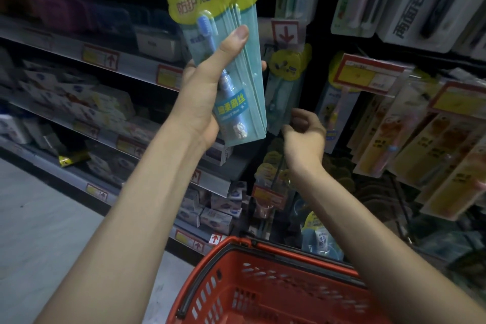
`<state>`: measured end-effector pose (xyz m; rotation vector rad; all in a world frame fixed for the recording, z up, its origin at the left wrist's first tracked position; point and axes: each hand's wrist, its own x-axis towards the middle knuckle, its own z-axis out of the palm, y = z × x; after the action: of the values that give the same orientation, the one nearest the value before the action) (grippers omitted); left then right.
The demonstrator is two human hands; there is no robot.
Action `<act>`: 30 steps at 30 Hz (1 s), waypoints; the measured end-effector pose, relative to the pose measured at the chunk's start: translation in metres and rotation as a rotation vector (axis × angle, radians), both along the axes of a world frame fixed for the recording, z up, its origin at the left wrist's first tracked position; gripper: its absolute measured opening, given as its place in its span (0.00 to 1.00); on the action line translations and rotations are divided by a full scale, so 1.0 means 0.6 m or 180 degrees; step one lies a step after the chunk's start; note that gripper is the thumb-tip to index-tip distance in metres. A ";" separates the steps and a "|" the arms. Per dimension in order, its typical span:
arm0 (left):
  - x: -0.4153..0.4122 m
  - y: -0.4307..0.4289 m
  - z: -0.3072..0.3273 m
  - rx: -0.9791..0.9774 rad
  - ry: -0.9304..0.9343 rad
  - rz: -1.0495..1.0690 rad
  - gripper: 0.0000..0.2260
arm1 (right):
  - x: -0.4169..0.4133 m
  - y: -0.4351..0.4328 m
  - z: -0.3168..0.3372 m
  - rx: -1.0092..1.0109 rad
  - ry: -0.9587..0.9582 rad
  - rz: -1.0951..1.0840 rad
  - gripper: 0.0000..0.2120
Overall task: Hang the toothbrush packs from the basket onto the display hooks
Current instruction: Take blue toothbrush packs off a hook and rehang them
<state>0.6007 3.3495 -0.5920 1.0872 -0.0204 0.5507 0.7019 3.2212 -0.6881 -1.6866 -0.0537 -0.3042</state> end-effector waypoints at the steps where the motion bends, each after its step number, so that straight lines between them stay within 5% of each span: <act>1: 0.000 0.000 0.000 -0.0002 -0.0012 -0.0001 0.20 | -0.015 -0.005 0.003 -0.0101 -0.0144 0.0054 0.17; 7: -0.002 -0.005 -0.001 -0.0080 -0.0002 -0.0053 0.16 | -0.089 -0.028 0.062 -0.0204 -0.0905 0.0469 0.14; 17: -0.002 -0.011 -0.006 -0.0269 0.0229 -0.0004 0.10 | -0.090 -0.005 0.131 0.0296 -0.0730 0.1376 0.06; 30: 0.002 -0.012 -0.004 -0.0245 0.0160 0.0070 0.10 | -0.099 -0.001 0.132 -0.0118 -0.1029 0.0940 0.07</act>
<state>0.6017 3.3420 -0.5941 1.0267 0.0563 0.5398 0.6422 3.2205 -0.6088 -1.6255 -0.5460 -0.3509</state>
